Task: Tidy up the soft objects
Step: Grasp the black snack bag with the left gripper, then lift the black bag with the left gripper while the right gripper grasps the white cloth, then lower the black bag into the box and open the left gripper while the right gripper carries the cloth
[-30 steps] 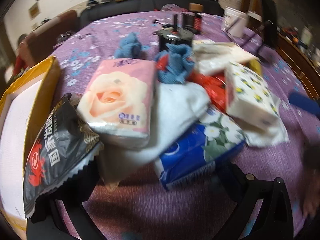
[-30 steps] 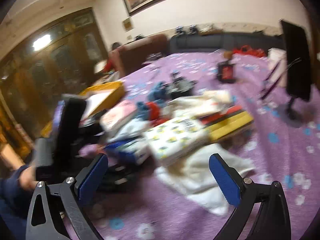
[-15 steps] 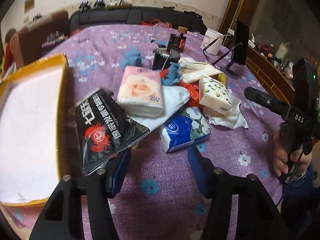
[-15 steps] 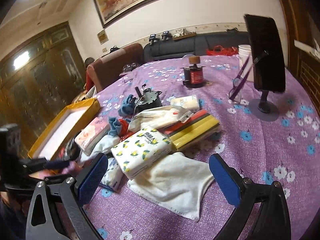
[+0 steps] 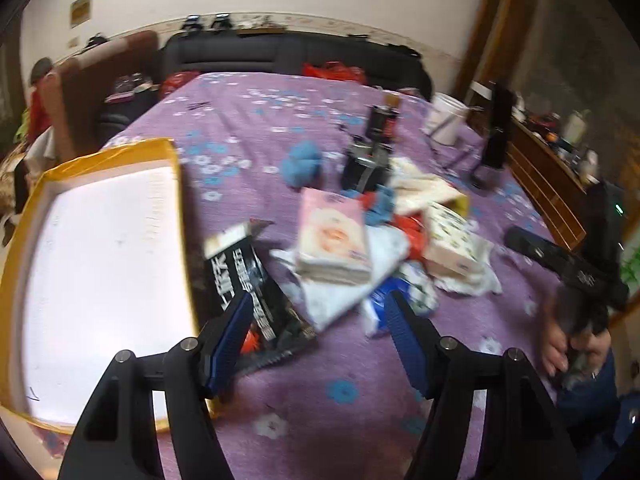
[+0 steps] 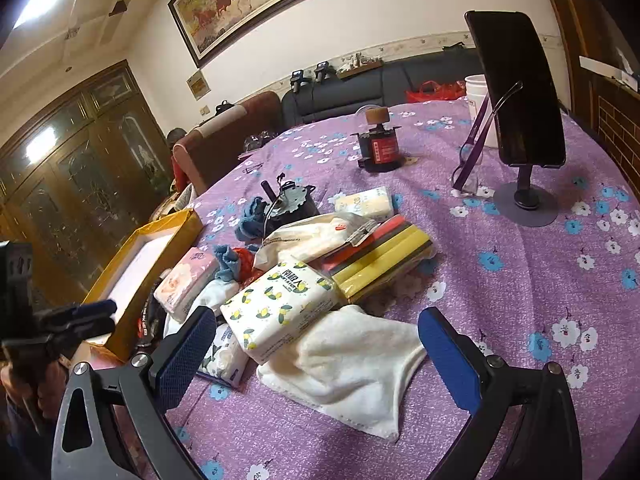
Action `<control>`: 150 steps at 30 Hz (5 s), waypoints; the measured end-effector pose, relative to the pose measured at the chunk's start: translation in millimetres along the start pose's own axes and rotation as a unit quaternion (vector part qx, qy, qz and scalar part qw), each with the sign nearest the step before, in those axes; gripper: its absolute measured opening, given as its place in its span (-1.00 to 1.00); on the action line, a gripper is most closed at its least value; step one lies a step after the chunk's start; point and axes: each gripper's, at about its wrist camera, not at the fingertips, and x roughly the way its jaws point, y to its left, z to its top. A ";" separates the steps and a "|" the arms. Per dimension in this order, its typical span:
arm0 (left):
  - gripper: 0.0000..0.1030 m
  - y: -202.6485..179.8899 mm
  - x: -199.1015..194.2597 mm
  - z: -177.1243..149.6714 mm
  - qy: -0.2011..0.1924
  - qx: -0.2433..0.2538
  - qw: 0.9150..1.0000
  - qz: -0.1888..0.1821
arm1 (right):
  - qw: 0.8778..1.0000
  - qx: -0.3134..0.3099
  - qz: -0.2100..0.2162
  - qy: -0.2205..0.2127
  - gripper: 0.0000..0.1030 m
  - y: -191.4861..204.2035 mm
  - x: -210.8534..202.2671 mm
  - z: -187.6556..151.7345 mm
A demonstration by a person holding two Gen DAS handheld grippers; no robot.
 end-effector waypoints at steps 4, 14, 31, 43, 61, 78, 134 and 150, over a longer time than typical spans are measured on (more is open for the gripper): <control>0.08 9.5 23.4 6.6 0.028 -0.015 0.999 0.032 | 1.000 0.000 -0.001 -0.002 0.99 -0.8 -0.2 -0.1; 0.00 25.2 66.8 15.3 0.069 -0.040 0.992 0.097 | 1.000 -0.002 0.002 -0.004 0.99 0.9 -1.1 -0.8; -0.36 -21.8 46.8 -17.6 0.028 0.024 0.998 0.058 | 0.995 0.024 -0.033 0.086 0.99 -17.3 36.2 -9.4; 0.11 -19.5 63.7 -21.6 0.041 0.015 0.996 0.074 | 0.992 -0.053 -0.070 0.091 -0.72 1.9 42.8 -21.4; -0.57 -14.5 4.8 -6.2 -0.075 -0.031 0.996 0.022 | 0.987 -0.046 -0.014 -0.150 -0.85 19.5 -50.5 -0.6; -0.57 21.0 -41.5 -15.7 -0.112 -0.080 0.990 0.023 | 0.995 -0.020 0.030 -0.088 -0.85 22.3 -32.7 0.9; -0.24 232.8 0.5 27.1 -0.010 -0.221 0.971 0.089 | 0.971 -0.168 0.029 0.168 -0.83 310.6 264.5 61.2; -0.27 148.7 -110.3 43.1 -0.111 -0.157 0.978 0.076 | 0.967 -0.248 0.050 0.015 -0.84 350.5 95.8 72.2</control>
